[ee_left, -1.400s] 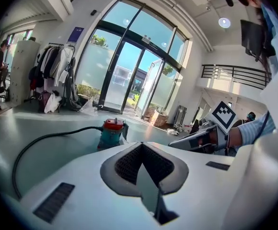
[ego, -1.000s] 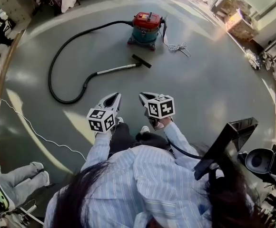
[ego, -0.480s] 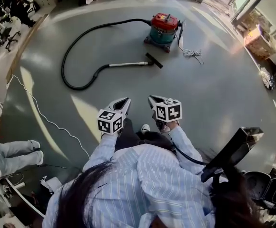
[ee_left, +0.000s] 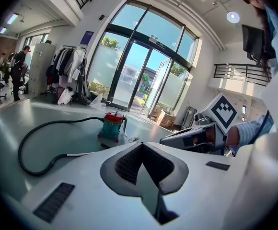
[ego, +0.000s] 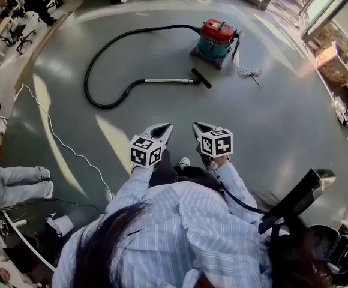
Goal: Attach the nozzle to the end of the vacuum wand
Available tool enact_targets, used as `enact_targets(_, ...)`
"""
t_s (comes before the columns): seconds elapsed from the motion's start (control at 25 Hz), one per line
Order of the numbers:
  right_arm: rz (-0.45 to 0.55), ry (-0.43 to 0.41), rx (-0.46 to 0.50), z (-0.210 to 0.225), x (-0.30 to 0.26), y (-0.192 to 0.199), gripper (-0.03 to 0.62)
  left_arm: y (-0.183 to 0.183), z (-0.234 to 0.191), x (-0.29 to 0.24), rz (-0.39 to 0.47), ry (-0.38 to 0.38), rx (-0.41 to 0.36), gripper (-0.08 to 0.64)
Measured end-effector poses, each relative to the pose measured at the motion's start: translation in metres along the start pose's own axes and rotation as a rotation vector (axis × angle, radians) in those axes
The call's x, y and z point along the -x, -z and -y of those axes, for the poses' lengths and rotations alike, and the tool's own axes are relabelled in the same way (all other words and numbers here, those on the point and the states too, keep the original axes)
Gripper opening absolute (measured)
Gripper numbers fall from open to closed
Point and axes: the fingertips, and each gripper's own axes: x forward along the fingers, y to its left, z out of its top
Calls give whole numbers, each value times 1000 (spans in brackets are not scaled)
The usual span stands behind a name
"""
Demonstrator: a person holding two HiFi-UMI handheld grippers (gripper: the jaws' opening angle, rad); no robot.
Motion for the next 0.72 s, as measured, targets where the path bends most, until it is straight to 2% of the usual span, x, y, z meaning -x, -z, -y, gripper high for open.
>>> enact_targets(0.72, -25, -12, 21, -1, -1, 6, 6, 5, 1, -1, -21, -15, 1, 5)
